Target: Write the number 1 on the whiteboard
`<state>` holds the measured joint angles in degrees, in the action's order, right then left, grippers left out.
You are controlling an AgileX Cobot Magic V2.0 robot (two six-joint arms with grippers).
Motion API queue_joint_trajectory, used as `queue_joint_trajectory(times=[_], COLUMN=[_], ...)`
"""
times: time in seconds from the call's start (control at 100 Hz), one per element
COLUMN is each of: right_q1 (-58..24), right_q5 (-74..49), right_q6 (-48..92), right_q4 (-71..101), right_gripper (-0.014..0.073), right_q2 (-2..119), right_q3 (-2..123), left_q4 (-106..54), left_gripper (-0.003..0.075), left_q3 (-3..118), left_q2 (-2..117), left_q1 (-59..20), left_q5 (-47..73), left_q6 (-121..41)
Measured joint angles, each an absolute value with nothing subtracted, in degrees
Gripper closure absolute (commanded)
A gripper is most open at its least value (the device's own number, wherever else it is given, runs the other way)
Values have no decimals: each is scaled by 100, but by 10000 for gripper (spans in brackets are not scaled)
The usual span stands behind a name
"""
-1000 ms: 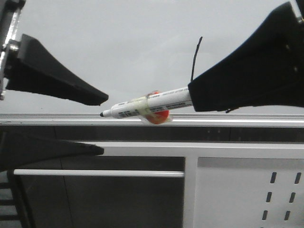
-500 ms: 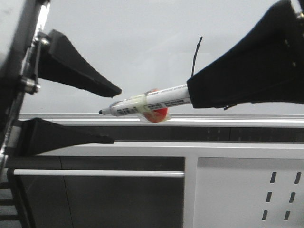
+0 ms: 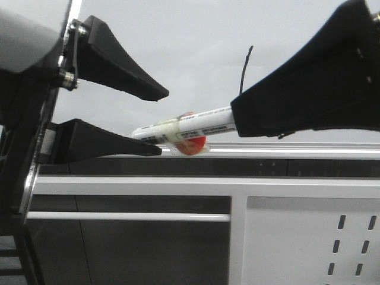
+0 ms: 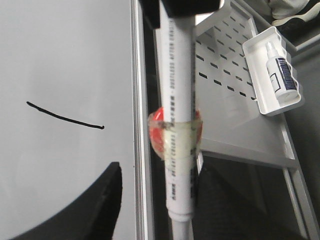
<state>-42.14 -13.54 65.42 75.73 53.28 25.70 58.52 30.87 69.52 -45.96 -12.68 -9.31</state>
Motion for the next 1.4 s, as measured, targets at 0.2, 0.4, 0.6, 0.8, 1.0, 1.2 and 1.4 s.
queue_joint_trajectory(times=[0.2,0.4,0.6,0.8,1.0,1.2,1.4], right_q1=[-4214,-4214,-4214,-4214,-4214,-4214,-4214], right_q5=[-1354,-1354,-1335,-1262,-1257,-1248,-1248], right_q6=[6542,6542,6542,6542,6542,6542,6527], right_q4=[7573,7573,7573,7587,7587,7587,7587], right_gripper=[644,644,644,644,644,644,644], right_q2=[5328,5328,5328,5328,5328,5328,5328], right_q3=[2570,2570,2570,2592,2592,2592,2592], left_q4=[5839,5839,5839,5841,5820,5809,5802], left_gripper=[405,426,586,738,738,738,738], left_q3=[3096,3096,3096,3096,3096,3096,3096], left_q2=[6952,6952,6952,6960,6960,6960,6960], left_q1=[-4596,-4596,-4596,-4610,-4610,-4610,-4610], left_q5=[-1243,-1221,-1198,-1073,-1025,-1016,-1016], left_q6=[-921,-921,-921,-934,-911,-911,-911])
